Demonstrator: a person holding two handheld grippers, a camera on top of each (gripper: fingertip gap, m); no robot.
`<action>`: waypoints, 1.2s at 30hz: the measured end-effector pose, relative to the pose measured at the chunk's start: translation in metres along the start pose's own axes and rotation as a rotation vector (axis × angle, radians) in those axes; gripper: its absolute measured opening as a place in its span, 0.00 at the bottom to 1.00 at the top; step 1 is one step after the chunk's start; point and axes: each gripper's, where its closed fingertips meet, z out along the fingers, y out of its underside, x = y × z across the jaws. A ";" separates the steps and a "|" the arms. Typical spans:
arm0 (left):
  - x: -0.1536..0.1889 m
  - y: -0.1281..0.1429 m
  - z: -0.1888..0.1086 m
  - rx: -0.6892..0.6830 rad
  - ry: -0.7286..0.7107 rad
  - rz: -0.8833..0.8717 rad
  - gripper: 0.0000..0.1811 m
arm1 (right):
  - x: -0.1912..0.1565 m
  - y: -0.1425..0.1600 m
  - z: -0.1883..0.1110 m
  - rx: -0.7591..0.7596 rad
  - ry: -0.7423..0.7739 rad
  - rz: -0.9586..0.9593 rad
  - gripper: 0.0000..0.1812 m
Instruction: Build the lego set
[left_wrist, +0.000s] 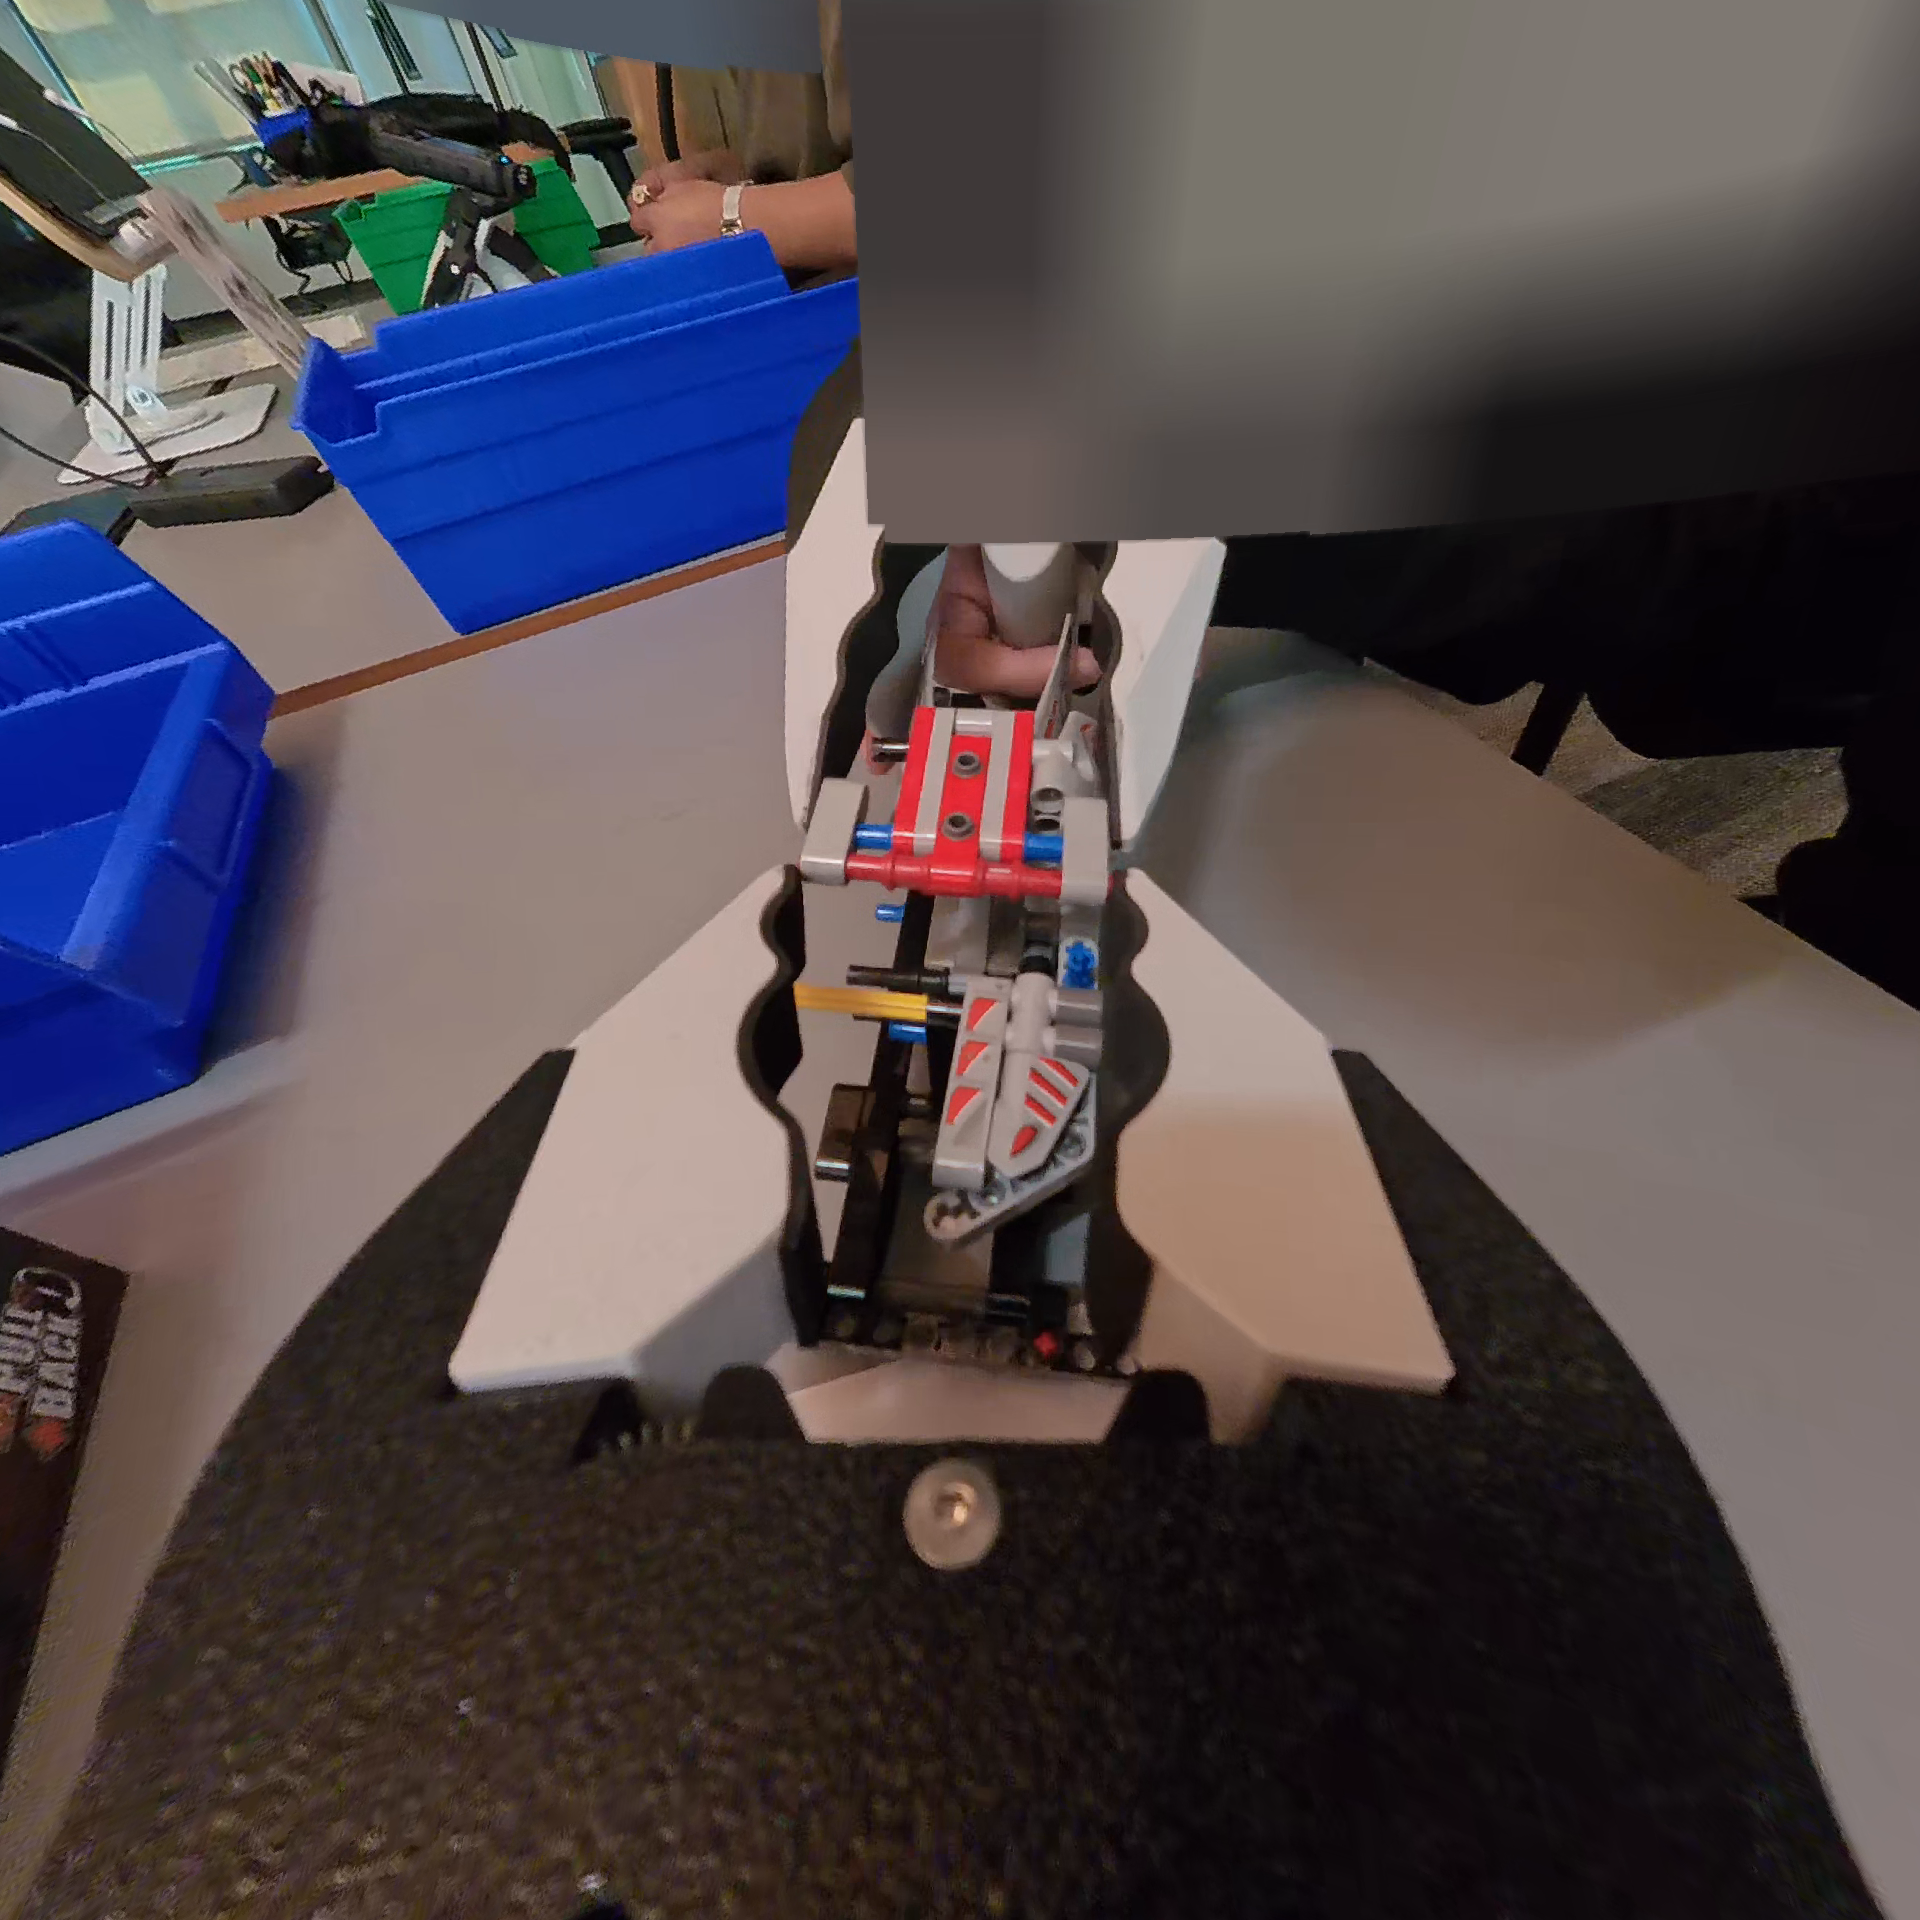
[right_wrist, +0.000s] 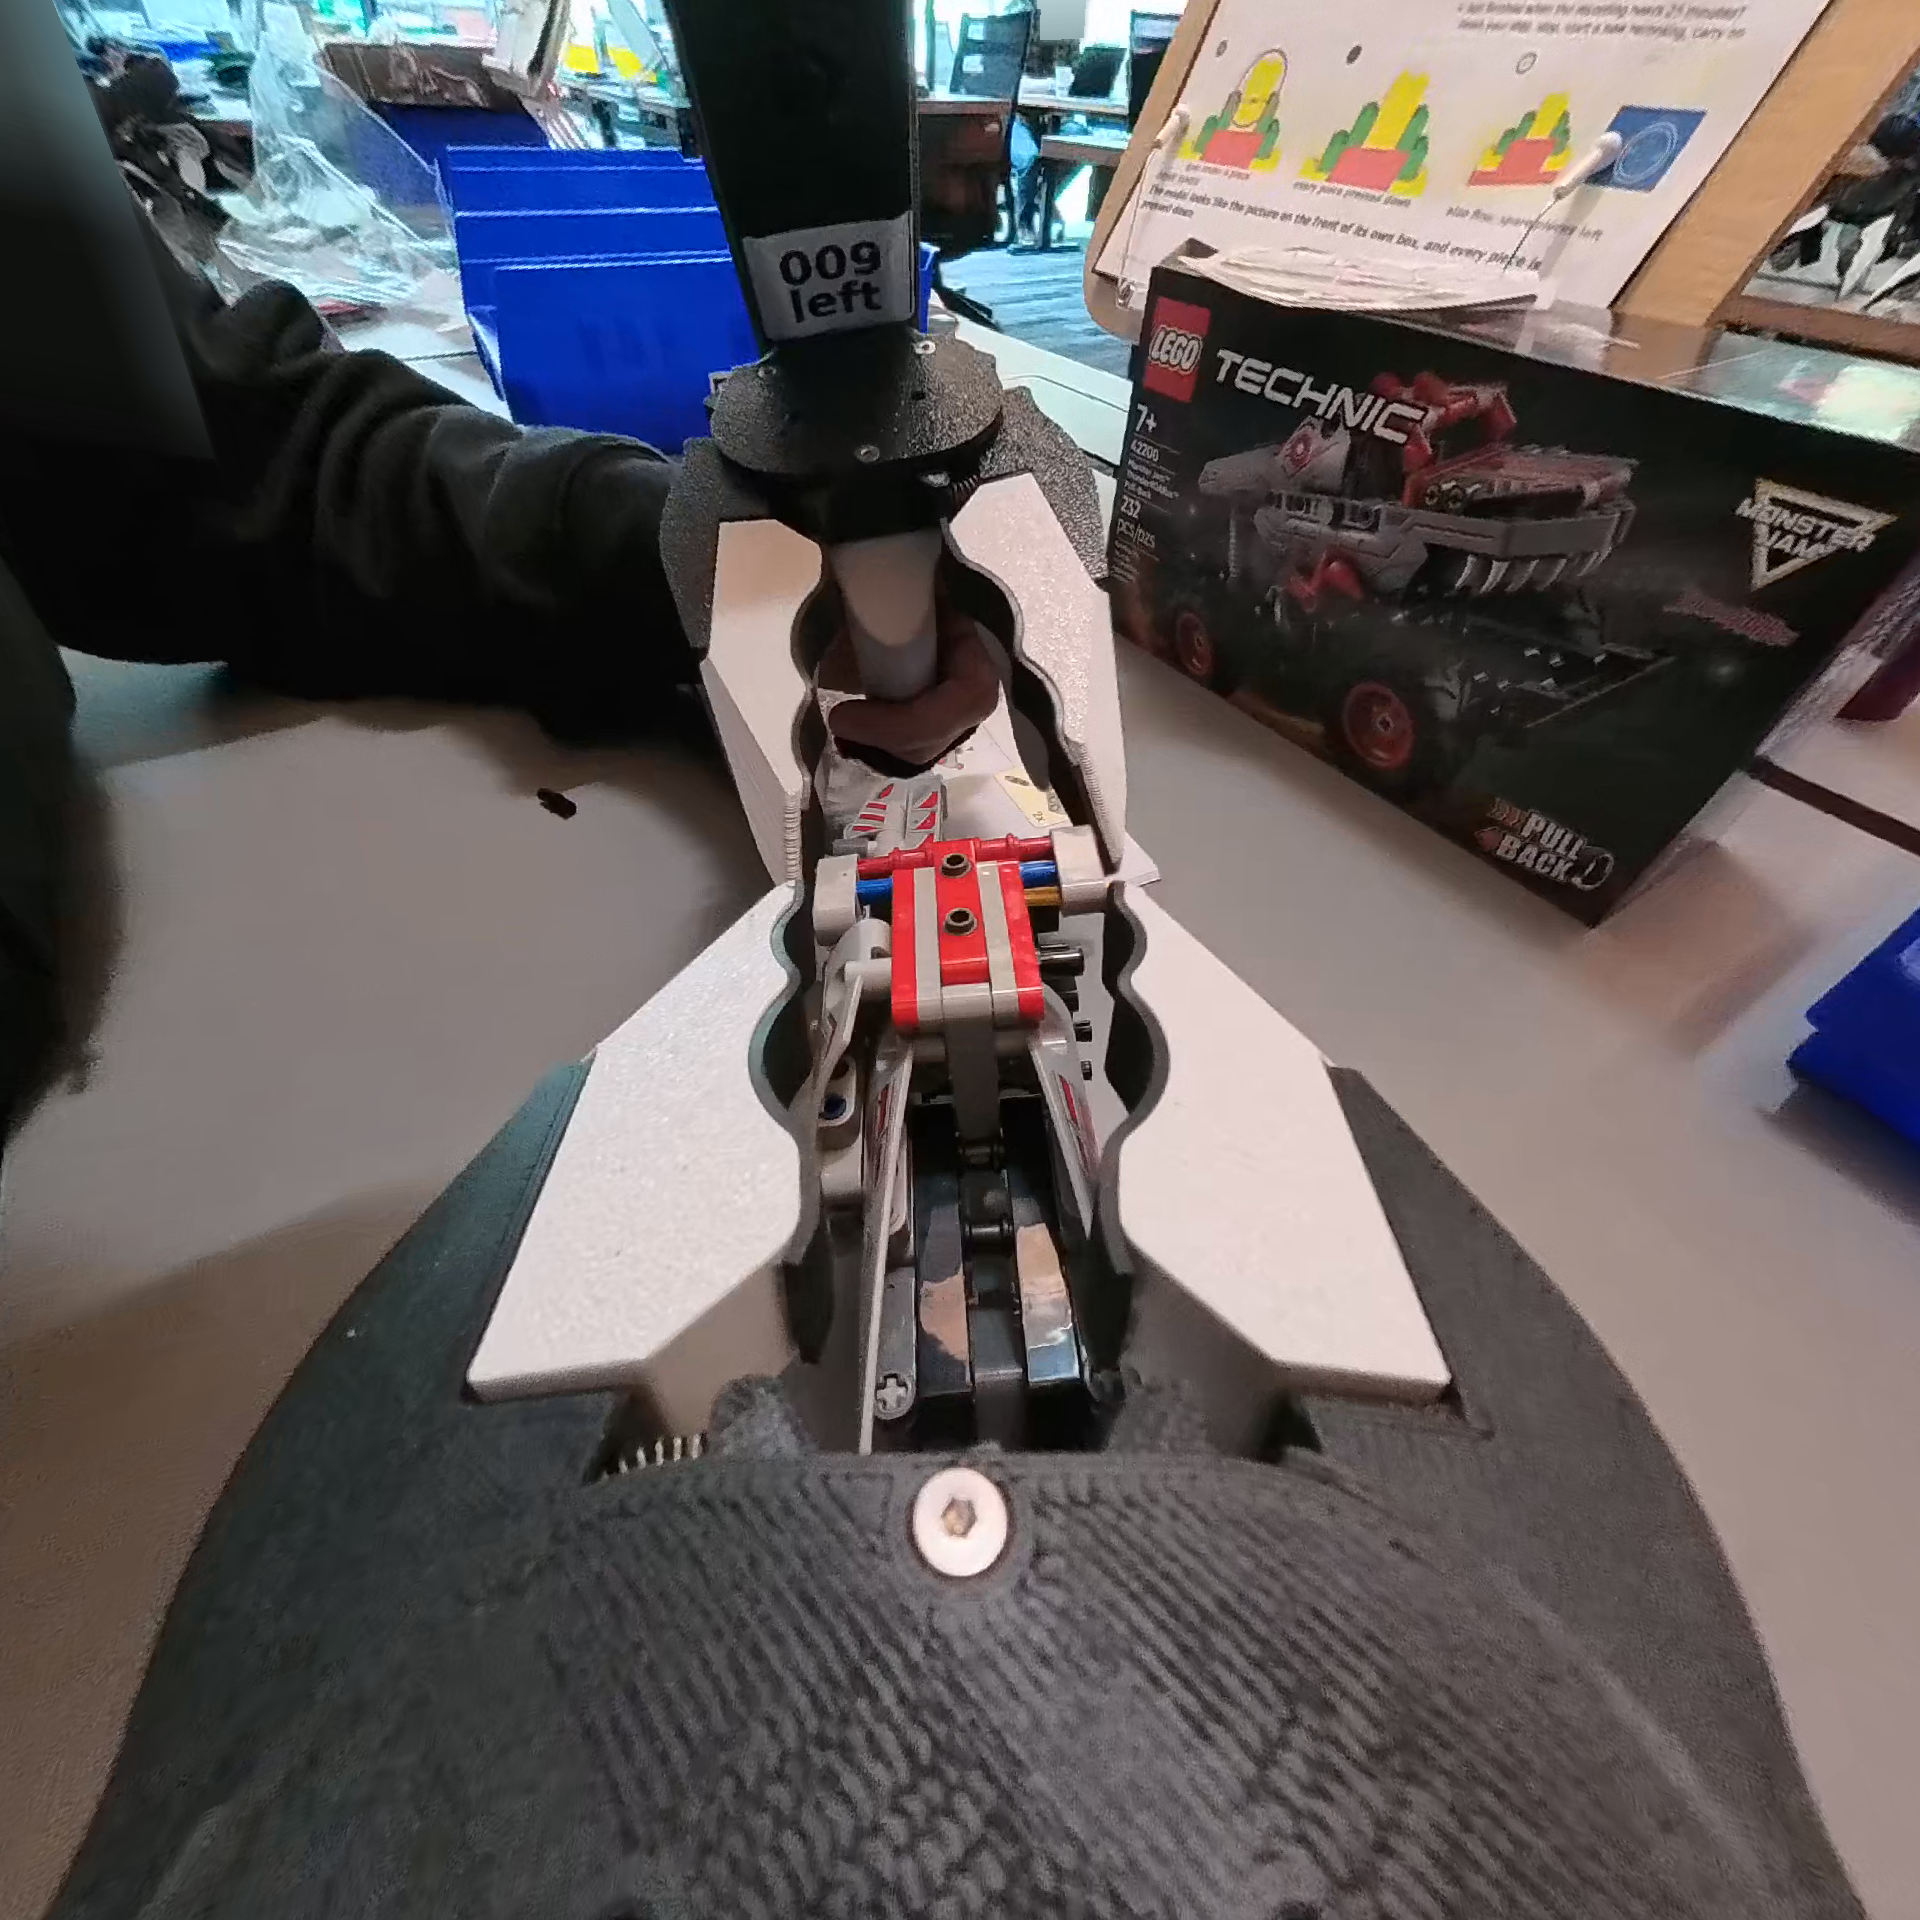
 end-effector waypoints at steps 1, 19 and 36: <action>0.000 0.000 0.000 0.003 0.000 0.001 0.31 | 0.000 0.000 0.000 0.002 0.001 -0.004 0.30; 0.002 -0.003 -0.007 0.013 0.012 0.077 0.30 | -0.003 -0.001 -0.001 0.024 -0.002 -0.120 0.30; -0.002 -0.002 -0.006 0.042 0.044 -0.055 0.30 | 0.002 0.005 0.001 -0.022 0.024 -0.136 0.30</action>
